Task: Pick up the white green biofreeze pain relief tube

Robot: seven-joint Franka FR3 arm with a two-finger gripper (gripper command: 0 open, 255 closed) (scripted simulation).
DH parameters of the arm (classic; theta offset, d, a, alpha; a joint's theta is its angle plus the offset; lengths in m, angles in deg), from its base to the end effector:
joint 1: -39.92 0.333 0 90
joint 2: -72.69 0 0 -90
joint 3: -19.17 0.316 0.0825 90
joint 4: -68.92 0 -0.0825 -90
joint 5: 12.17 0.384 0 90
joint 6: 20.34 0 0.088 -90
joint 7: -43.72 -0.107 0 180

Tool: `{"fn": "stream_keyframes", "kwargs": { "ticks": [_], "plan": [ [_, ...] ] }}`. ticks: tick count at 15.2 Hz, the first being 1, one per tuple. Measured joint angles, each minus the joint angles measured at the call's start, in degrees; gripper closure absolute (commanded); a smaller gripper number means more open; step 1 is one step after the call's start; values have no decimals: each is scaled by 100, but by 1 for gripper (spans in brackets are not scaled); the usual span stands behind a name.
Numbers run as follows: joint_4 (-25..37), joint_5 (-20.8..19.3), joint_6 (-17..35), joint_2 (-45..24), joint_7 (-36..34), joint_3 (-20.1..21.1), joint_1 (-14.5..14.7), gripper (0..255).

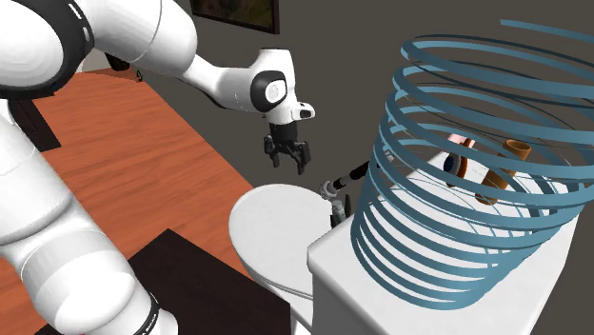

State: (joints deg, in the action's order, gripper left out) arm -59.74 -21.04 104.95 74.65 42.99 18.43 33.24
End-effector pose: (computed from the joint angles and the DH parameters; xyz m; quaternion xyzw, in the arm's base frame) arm 0.5094 -0.0720 0.3795 0.9977 -0.0255 -0.0159 0.0615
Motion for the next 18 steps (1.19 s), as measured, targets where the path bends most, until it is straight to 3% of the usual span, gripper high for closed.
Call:
{"fn": "stream_keyframes", "kwargs": {
  "ticks": [8, 18],
  "plan": [
    [999, -409, 620, -1719, -106, -178, -136, 0],
    [3113, -643, 647, -3952, -62, -410, -273, 0]
  ]
}}
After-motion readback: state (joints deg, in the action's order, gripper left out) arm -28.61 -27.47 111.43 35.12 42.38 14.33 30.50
